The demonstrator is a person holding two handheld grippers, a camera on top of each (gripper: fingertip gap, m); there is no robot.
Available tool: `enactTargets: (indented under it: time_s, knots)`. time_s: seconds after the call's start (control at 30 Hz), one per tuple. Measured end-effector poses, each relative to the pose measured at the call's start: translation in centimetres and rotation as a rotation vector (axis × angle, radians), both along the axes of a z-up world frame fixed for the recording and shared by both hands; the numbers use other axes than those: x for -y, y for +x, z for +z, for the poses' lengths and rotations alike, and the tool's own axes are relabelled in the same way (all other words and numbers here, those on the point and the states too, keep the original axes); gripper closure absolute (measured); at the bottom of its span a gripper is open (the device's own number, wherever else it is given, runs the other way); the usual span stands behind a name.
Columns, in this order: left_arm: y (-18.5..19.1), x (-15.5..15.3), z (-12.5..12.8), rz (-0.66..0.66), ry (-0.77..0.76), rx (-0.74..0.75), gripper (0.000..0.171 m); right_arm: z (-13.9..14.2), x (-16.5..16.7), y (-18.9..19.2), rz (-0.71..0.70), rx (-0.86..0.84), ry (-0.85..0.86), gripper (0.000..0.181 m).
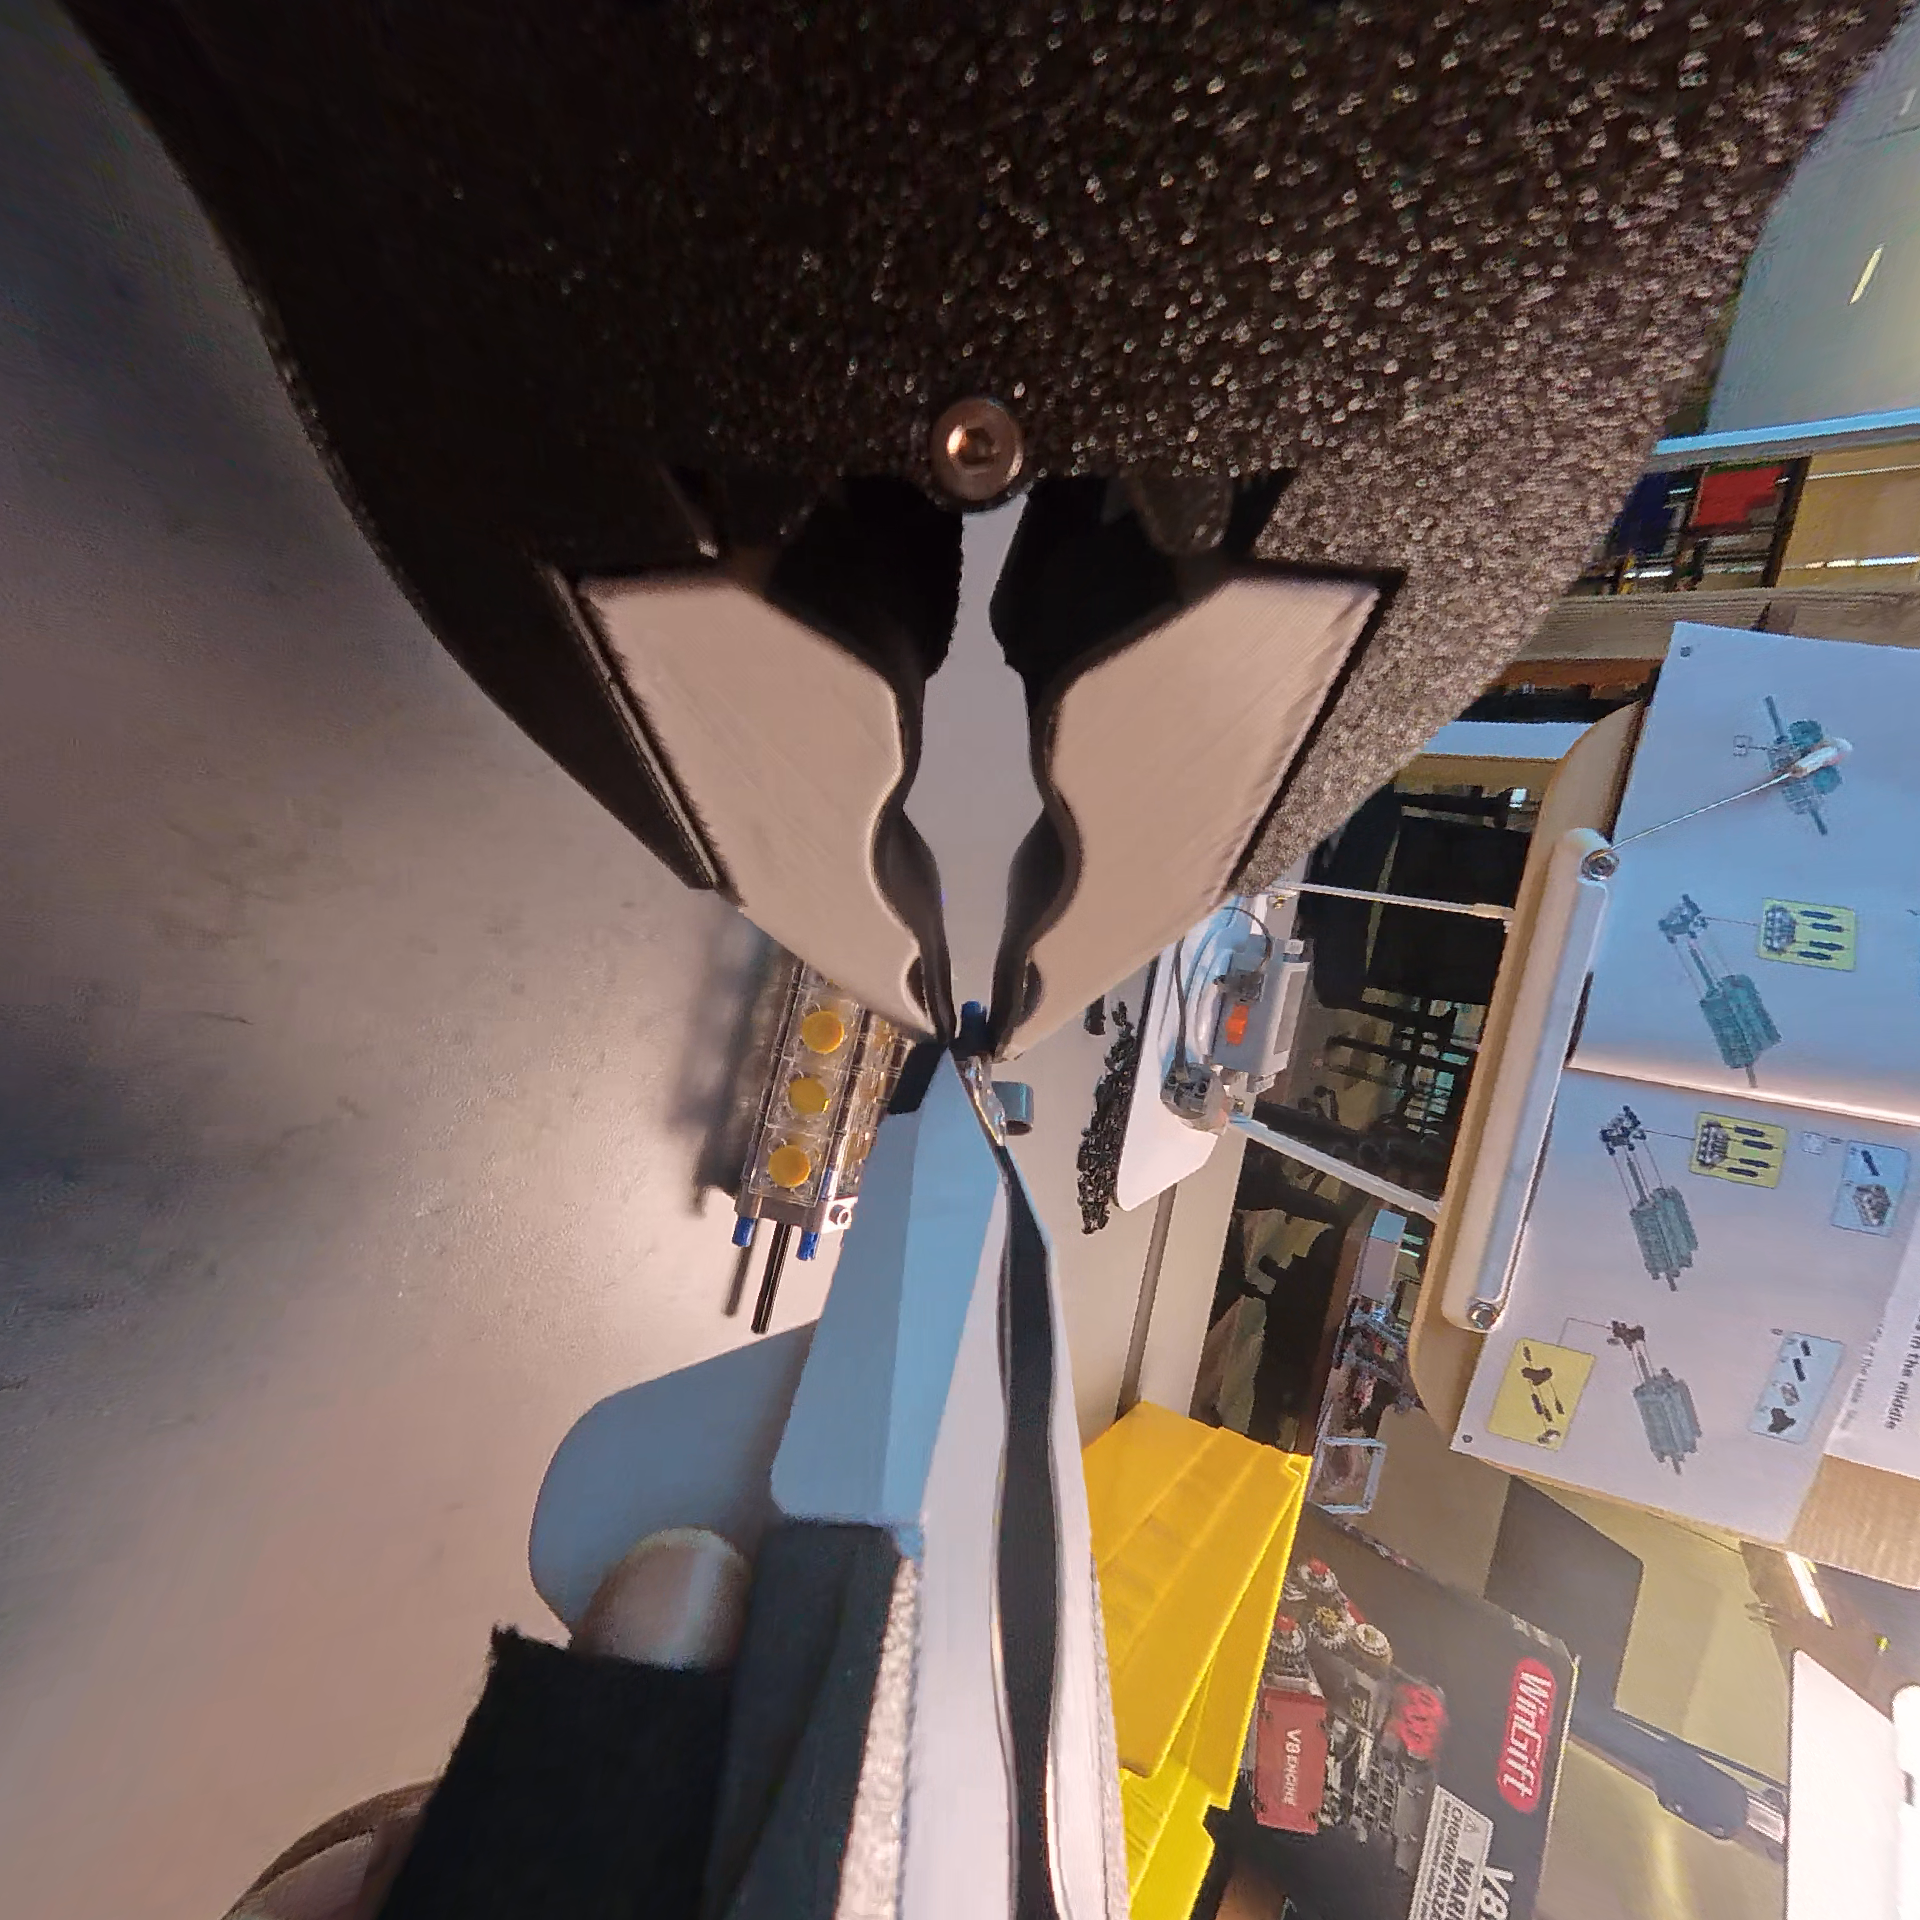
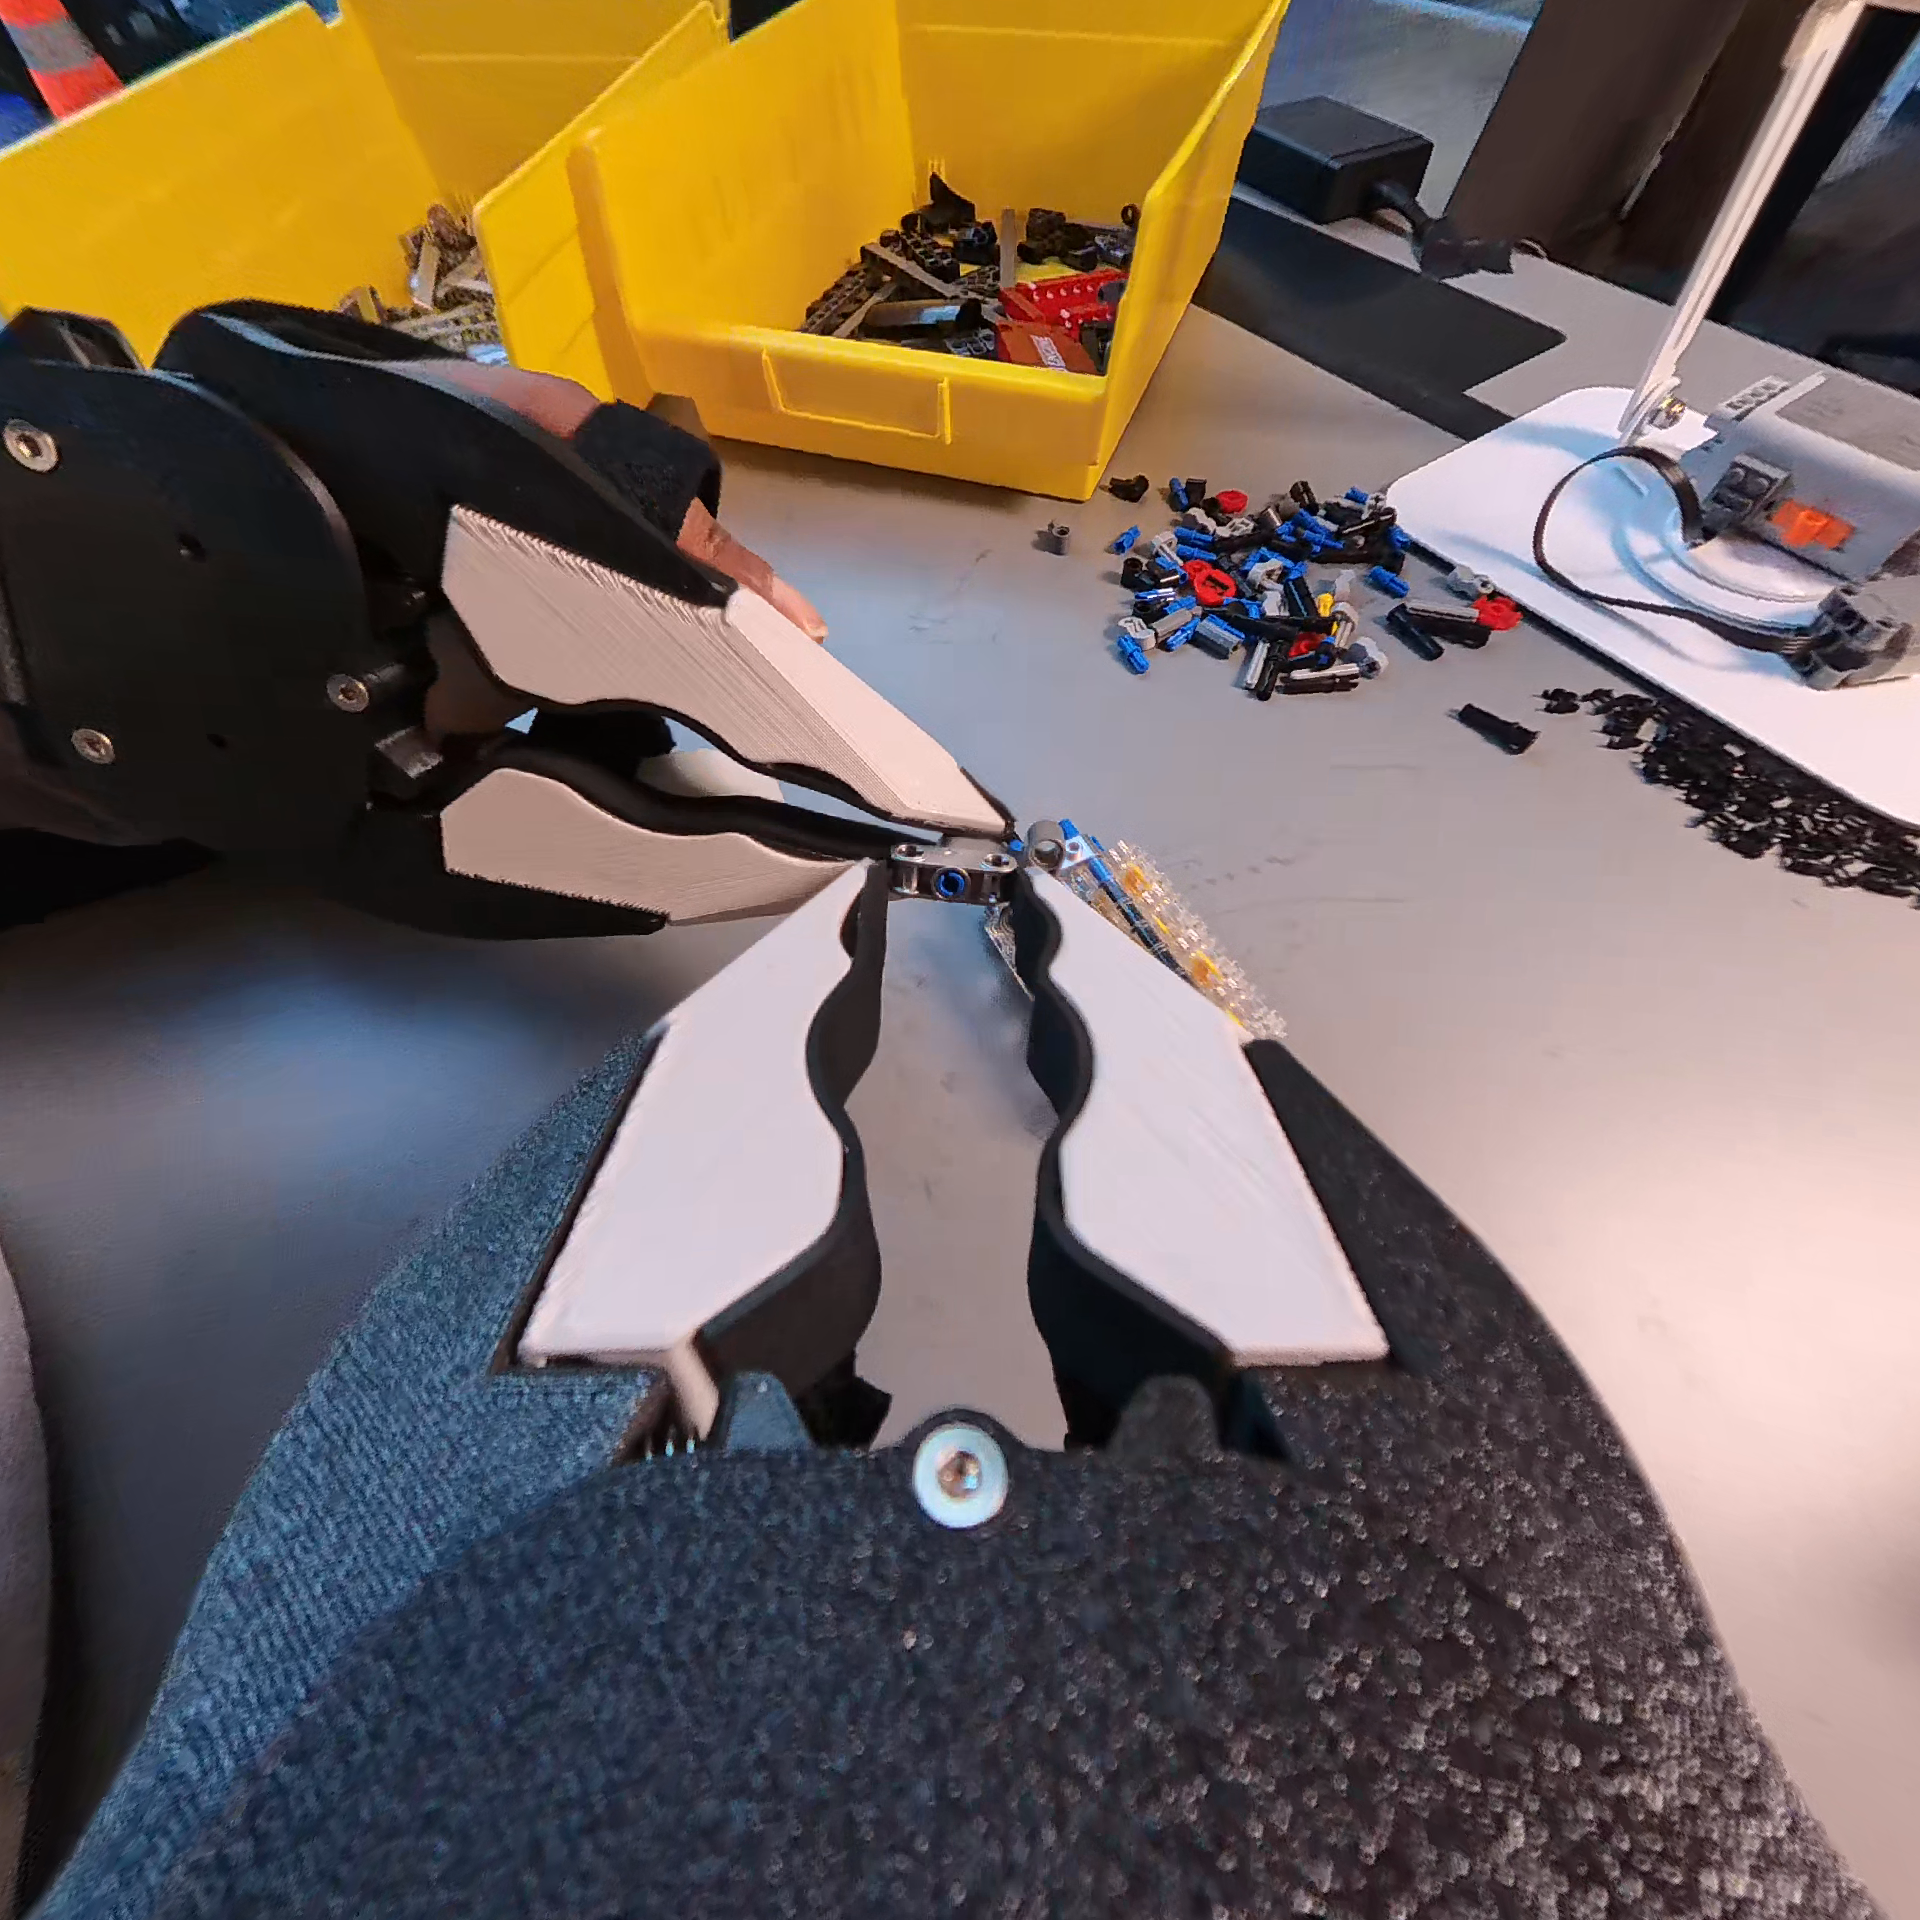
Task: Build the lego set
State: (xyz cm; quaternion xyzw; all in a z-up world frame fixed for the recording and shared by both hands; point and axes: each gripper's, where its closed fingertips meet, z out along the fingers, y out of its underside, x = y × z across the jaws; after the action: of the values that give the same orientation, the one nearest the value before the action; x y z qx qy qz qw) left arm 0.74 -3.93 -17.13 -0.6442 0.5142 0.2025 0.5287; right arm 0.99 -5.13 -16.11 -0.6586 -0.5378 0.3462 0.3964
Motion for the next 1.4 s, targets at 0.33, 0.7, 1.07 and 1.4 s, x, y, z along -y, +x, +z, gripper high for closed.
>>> enactTargets:
  time_s: [0.33,0.7,1.07,1.4]
  knots:
    - [2.3,2.7,-2.2,-0.243,-0.409,0.327,0.167,-1.5,2.0,1.5,0.428,0.278,0.483,0.161]
    - [3.7,4.5,-2.1,-0.355,-0.6,0.502,0.167,-1.9,3.5,2.3,0.576,0.277,0.419,0.16]
    - [3.1,3.8,-1.5,-0.334,-0.57,0.546,0.167,-1.0,3.1,1.2,0.527,0.11,0.185,0.159]
    - [3.3,4.6,-0.5,-0.44,-0.629,0.678,0.167,0.0,4.1,1.1,0.682,0.043,0.172,0.159]
